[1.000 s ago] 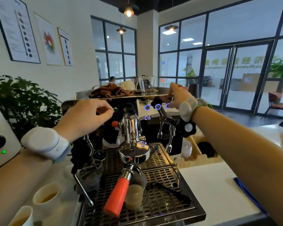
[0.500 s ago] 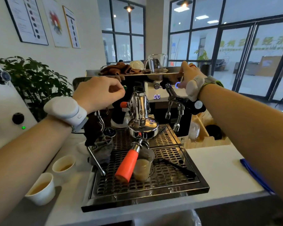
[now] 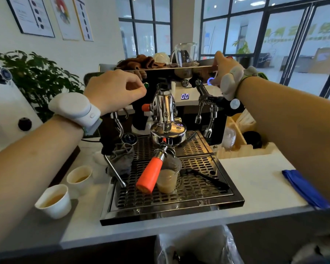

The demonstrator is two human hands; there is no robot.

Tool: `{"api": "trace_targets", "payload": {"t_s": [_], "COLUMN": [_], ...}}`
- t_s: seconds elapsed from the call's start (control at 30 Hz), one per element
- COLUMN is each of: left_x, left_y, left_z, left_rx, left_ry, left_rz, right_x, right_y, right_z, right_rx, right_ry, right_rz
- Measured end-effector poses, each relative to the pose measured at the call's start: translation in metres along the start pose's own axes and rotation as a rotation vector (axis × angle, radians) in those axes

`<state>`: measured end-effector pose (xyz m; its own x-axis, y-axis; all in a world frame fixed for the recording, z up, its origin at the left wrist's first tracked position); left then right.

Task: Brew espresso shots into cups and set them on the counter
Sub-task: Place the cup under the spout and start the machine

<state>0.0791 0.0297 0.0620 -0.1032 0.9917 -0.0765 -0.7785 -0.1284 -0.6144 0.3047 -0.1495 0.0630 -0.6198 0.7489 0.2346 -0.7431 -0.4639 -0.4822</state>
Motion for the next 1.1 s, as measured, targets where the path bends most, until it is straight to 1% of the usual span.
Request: {"api": "trace_targets", "payload": {"t_s": [0.17, 0.3, 0.9, 1.1], "left_x": [0.0039, 0.0042, -0.0006, 0.0], "left_y": [0.0006, 0.0011, 0.0027, 0.0032], "left_z": [-0.0001, 0.0002, 0.0018, 0.0021], "left_rx": [-0.014, -0.021, -0.007, -0.011], "left_ry": [0.011, 0.01, 0.0, -0.005], "left_rz": [0.027, 0.034, 0.006, -0.001], "right_x": [0.0012, 0.0002, -0.0016, -0.002], "right_y": [-0.0006, -0.0001, -0.0041, -0.0048], "right_z": [0.0004, -0.0016, -0.0016, -0.0013], "right_rx": [-0.03, -0.015, -0.02, -0.016], "right_ry": [0.015, -0.007, -0.009, -0.027], "right_rz": [-0.012, -0.007, -0.022, 0.008]}}
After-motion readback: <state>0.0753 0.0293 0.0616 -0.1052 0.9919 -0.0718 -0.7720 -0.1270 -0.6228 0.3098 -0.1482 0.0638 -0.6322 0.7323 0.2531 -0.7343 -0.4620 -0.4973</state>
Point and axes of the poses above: each hand's wrist, its own y-axis away from the middle knuckle, its own z-axis out of the back of the hand, x = y × z, the point moved 10 cm from there along -y, towards the middle knuckle, and after that the axes turned 2 degrees about z, right-handed, at the moved point
